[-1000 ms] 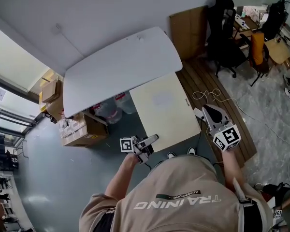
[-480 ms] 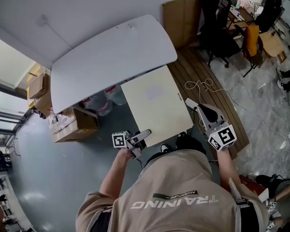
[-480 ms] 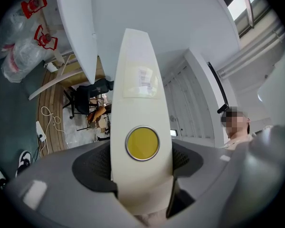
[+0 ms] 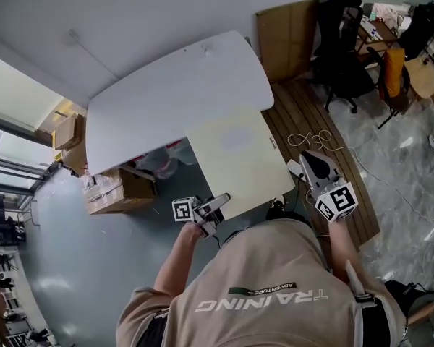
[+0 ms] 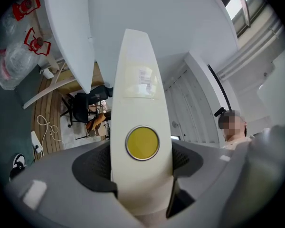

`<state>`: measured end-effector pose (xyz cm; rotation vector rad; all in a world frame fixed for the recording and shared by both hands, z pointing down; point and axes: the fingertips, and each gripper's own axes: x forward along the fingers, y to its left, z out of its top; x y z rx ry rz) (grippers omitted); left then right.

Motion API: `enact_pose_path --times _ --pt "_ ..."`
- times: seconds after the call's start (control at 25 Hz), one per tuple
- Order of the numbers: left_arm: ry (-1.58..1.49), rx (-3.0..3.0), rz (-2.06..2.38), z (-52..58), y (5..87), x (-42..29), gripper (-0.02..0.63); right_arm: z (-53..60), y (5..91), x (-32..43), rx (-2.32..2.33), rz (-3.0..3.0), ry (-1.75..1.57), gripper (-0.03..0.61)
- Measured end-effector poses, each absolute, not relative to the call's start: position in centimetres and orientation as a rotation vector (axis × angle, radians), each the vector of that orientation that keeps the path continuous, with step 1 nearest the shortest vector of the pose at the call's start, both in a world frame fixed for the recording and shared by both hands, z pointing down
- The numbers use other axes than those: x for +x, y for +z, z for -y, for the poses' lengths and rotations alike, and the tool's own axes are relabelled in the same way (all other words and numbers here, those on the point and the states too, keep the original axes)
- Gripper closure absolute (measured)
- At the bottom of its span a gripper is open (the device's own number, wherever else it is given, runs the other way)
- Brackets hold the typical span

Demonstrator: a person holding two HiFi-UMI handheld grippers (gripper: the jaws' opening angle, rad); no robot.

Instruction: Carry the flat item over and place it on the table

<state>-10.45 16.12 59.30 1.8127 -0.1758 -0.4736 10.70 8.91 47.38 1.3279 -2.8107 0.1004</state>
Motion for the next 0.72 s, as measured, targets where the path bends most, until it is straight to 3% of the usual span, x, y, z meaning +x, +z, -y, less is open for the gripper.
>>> enact_pose_path --times 0.72 --pt "-0.55 1.794 0.308 -6.0 59.4 -5.5 0.31 1.7 49.9 17.8 1.221 2.868 0.179 0.566"
